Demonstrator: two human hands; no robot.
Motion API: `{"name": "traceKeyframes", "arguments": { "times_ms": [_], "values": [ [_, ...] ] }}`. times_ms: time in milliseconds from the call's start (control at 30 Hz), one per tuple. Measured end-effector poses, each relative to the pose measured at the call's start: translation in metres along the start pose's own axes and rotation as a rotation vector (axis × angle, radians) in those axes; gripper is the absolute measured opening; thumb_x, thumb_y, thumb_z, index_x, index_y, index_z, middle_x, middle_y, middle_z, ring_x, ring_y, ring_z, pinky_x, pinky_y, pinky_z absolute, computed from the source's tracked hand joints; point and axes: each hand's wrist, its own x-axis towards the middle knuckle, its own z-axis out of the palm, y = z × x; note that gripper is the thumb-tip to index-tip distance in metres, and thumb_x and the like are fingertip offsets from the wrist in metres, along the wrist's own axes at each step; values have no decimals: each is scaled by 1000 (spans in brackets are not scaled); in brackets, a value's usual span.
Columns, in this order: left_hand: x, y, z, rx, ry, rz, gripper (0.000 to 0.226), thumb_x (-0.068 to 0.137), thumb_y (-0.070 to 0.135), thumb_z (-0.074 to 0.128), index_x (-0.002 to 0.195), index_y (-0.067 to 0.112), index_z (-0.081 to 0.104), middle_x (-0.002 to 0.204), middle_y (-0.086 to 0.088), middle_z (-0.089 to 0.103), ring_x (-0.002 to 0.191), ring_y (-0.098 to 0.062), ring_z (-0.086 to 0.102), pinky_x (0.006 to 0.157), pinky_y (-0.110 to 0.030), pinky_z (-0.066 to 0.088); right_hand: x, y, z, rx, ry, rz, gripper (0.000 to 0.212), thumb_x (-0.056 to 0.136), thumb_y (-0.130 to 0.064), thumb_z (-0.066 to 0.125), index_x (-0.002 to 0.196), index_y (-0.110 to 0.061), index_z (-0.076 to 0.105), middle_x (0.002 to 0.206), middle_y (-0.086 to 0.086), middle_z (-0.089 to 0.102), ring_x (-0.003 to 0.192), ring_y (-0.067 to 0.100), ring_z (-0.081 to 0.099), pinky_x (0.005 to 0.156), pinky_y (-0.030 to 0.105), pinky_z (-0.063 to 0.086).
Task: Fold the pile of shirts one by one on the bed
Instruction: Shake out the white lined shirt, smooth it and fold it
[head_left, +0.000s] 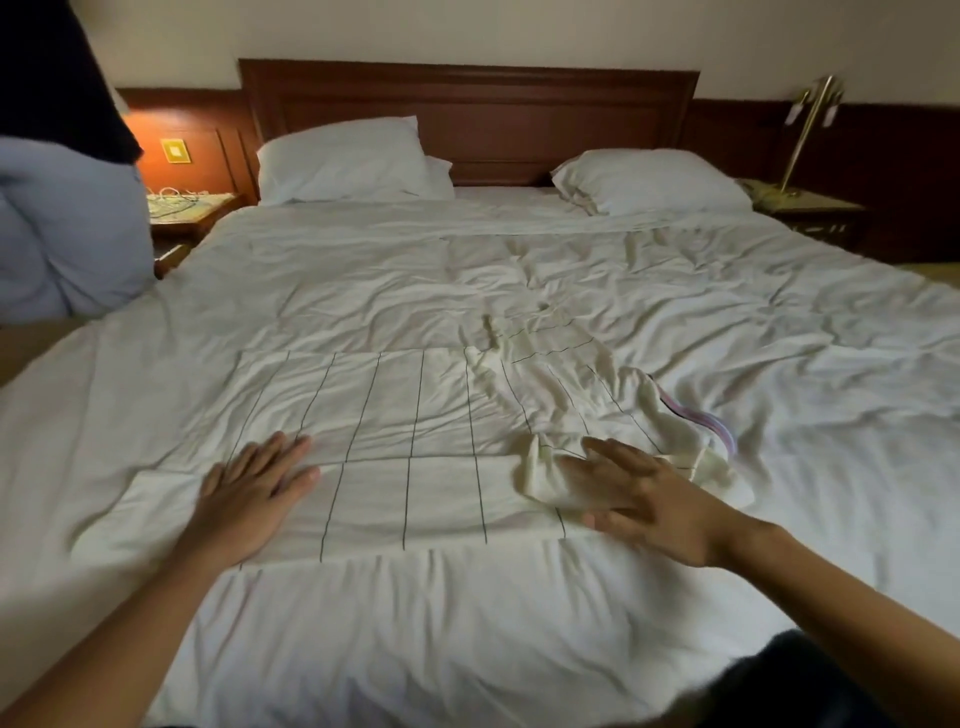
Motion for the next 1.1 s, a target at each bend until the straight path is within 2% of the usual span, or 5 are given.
{"name": "traceKeyframes", "arguments": {
  "times_ms": [167, 333, 633, 833, 1100],
  "values": [
    [-3, 1, -1, -30, 11, -12, 71, 82, 79, 15, 150, 60, 13, 164, 23, 9, 153, -11, 12, 121, -43, 7, 4, -6, -3, -122, -30, 43, 74, 89, -51, 61, 154, -40, 26, 162, -11, 22, 146, 8, 28, 117, 25, 26],
    [-1, 0, 1, -45, 37, 1, 69, 82, 80, 18, 149, 61, 17, 163, 24, 13, 152, -10, 14, 121, -41, 9, -13, 4, -35, -205, -23, 61, 31, 85, -13, 59, 108, -33, 64, 102, -15, 68, 102, 8, 62, 89, 29, 48],
    [-1, -2, 2, -52, 45, 13, 58, 93, 74, 29, 148, 61, 20, 163, 24, 15, 151, -11, 16, 120, -42, 9, 16, 22, -112, 194, -122, 186, 21, 83, -4, 64, 87, -24, 70, 77, -13, 69, 64, 3, 61, 61, 20, 50],
    [-2, -1, 1, -61, 40, 5, 55, 94, 71, 33, 147, 61, 22, 163, 24, 15, 151, -10, 14, 120, -41, 8, 50, 43, -103, 462, 302, 396, 18, 85, 7, 51, 84, -7, 62, 77, 9, 69, 61, 16, 62, 49, 15, 45],
    [-3, 1, -2, -54, 30, -7, 56, 94, 70, 32, 148, 59, 23, 163, 25, 14, 151, -9, 13, 119, -39, 7, 56, 41, -111, 441, 304, 146, 35, 81, 24, 51, 90, -9, 60, 77, 12, 68, 70, 14, 64, 68, 24, 44]
  ]
}}
